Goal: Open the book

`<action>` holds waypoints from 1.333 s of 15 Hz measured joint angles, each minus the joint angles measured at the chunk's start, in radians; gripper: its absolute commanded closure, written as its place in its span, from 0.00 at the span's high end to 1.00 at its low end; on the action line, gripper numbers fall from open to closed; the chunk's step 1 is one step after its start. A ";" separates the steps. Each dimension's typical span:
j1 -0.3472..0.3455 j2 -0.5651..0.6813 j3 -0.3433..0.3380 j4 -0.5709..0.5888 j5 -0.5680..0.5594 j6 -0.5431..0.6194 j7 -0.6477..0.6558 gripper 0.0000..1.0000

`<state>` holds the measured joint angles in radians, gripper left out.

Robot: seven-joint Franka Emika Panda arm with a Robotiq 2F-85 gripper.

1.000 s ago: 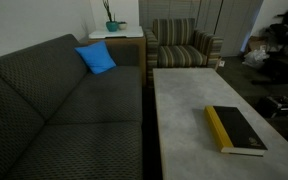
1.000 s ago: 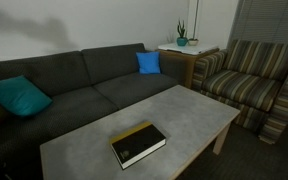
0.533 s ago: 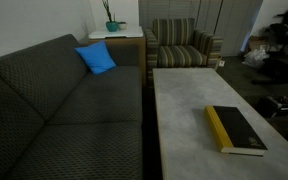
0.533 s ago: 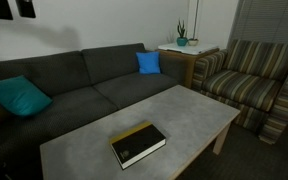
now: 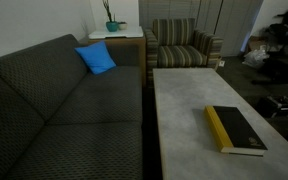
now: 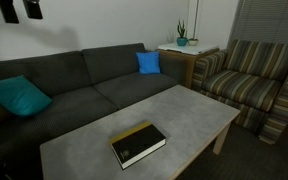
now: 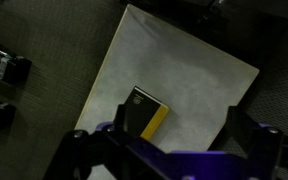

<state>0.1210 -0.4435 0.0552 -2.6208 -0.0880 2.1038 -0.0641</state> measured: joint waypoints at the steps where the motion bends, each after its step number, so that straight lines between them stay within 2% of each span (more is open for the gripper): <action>1: -0.004 0.014 -0.001 -0.007 -0.017 0.027 0.002 1.00; 3: -0.020 0.058 -0.007 -0.018 -0.042 0.120 0.002 1.00; 5: -0.038 0.119 -0.027 -0.028 -0.054 0.264 -0.011 1.00; 7: -0.054 0.196 -0.062 -0.027 -0.053 0.413 -0.047 1.00; 9: -0.062 0.291 -0.111 -0.012 -0.004 0.524 -0.123 1.00; 11: -0.063 0.376 -0.145 0.022 0.094 0.569 -0.221 1.00; 12: -0.063 0.400 -0.150 0.038 0.108 0.571 -0.238 1.00; 17: -0.063 0.415 -0.143 0.056 0.110 0.572 -0.237 1.00; 20: -0.064 0.432 -0.136 0.055 0.121 0.608 -0.305 1.00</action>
<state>0.0571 -0.0116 -0.0811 -2.5653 0.0326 2.7115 -0.3686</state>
